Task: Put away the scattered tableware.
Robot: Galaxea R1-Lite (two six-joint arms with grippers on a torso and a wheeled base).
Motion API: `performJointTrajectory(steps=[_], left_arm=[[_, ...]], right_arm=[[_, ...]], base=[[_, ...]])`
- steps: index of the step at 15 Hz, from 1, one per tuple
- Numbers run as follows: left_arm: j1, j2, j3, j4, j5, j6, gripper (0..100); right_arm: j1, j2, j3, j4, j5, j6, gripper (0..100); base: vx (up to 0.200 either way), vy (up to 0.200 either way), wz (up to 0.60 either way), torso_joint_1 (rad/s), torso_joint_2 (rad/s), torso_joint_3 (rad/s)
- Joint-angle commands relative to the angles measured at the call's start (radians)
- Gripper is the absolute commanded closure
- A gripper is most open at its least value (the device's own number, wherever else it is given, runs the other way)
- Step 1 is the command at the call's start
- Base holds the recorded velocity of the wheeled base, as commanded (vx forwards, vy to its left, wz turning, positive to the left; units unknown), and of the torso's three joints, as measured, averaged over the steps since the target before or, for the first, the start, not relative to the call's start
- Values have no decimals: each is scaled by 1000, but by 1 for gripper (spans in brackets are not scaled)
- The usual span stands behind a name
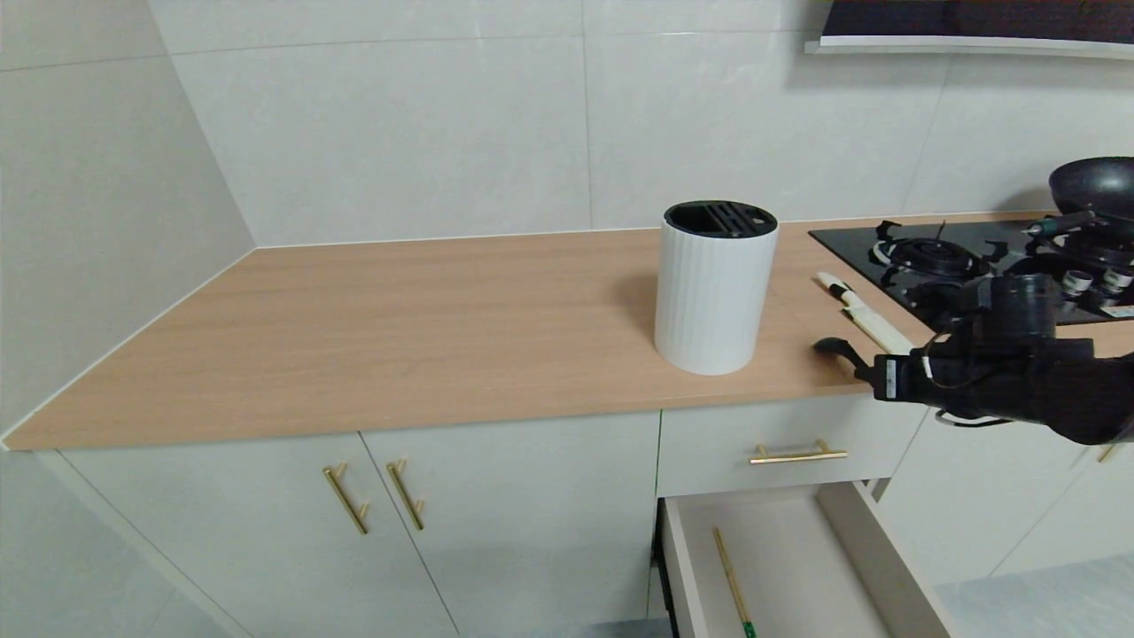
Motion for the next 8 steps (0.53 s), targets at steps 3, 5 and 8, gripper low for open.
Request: performJointTrajectory(steps=[3,5,8], left_arm=[[0,0,0,0,0,0,0],[0,0,0,0,0,0,0],[0,0,0,-2,0,0,0]], right_arm=[[12,-266,248,-77,39,-1,100],[48,-322,333,-81,39,-2,100],[106,-312,395,-83,42,-7,100]], base=[[0,0,0,0,0,0],[0,0,0,0,0,0],[0,0,0,0,0,0]])
